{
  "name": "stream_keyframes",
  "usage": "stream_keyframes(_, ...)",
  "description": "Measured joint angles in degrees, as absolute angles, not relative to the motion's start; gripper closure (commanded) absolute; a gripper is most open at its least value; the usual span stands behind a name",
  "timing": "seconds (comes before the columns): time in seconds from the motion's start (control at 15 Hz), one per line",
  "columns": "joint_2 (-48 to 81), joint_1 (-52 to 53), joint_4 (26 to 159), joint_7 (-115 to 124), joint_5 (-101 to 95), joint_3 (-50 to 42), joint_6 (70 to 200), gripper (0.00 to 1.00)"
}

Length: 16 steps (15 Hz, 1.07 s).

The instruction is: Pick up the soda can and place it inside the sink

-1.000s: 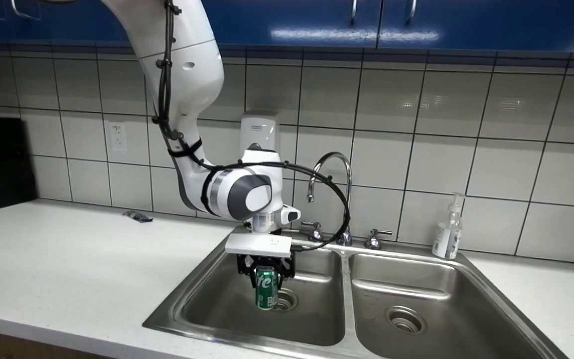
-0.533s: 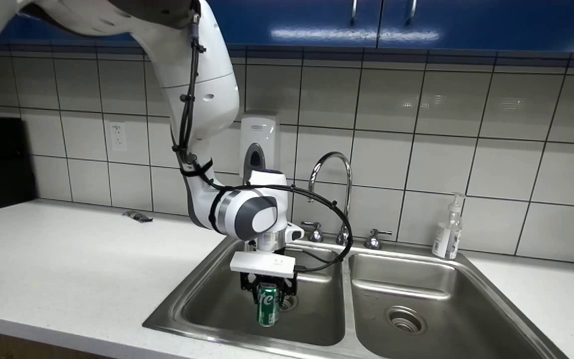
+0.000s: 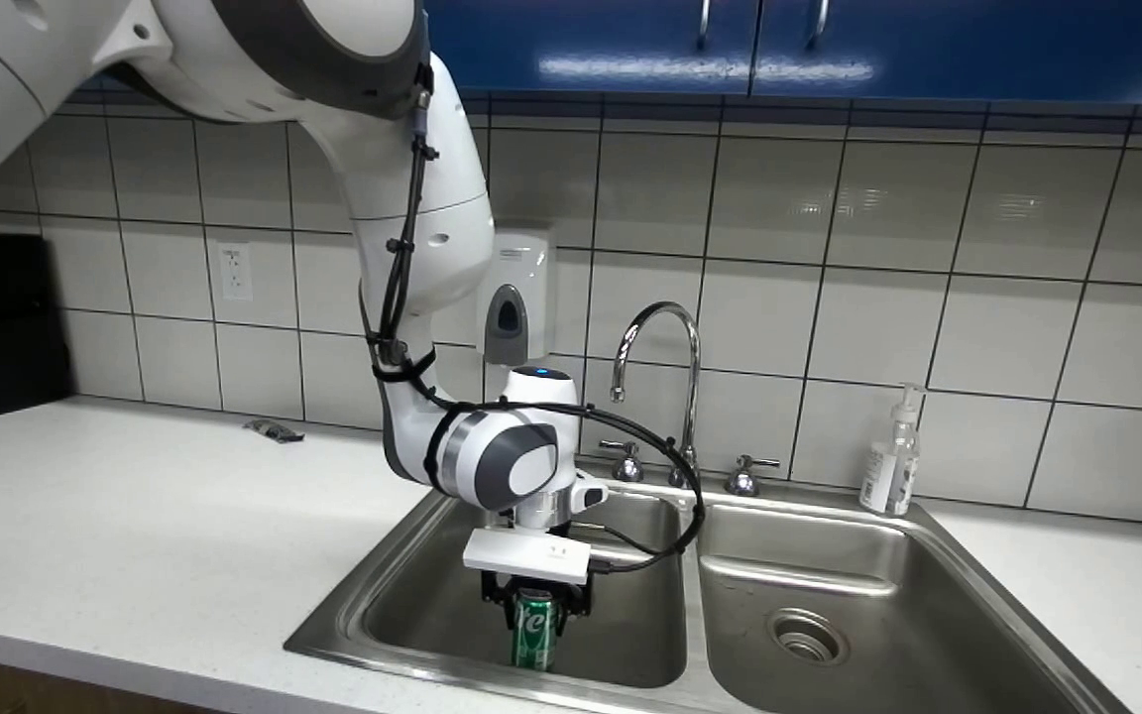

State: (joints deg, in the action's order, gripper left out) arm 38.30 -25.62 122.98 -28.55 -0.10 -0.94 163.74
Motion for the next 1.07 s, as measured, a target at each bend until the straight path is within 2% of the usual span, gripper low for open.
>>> stream_keyframes(0.47, 38.6, -26.2, 122.5, -28.6, -0.2, -0.5, 163.7, 0.56)
stream_keyframes(0.53, 38.6, -26.2, 122.5, -28.6, -0.2, -0.5, 163.7, 0.26)
stream_keyframes(0.6, 38.6, -26.2, 122.5, -28.6, -0.3, -0.5, 163.7, 0.07)
stream_keyframes(0.73, 38.6, -26.2, 122.5, -28.6, -0.5, -0.5, 163.7, 0.0)
stream_keyframes(1.07, 38.2, -26.2, 122.5, -28.6, -0.8, -0.5, 163.7, 0.0)
